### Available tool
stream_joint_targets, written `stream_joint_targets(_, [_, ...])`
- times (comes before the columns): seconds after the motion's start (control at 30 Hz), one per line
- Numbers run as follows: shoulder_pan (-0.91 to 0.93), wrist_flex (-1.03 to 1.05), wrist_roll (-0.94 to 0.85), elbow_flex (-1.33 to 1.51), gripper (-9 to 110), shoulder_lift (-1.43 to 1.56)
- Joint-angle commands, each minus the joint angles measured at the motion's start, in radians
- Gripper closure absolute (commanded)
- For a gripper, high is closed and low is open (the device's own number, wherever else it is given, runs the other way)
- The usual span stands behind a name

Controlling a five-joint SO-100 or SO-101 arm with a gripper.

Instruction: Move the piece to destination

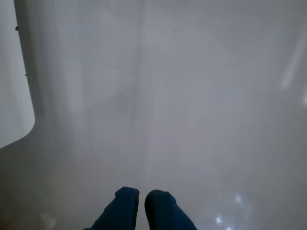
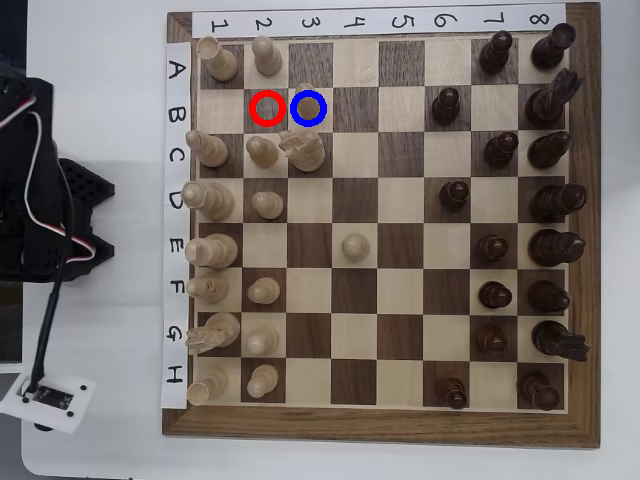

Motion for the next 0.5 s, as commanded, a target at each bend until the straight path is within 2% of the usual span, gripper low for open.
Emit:
stream_joint_targets(0.0, [0.095,-0.037,0.006,0.31,97,0.196])
stream_joint_targets(0.27, [-0.009,0.153,0.037,0.383,99,0.252])
stream_joint_targets(0.47, [0.002,0.196,0.021,0.417,99,0.252])
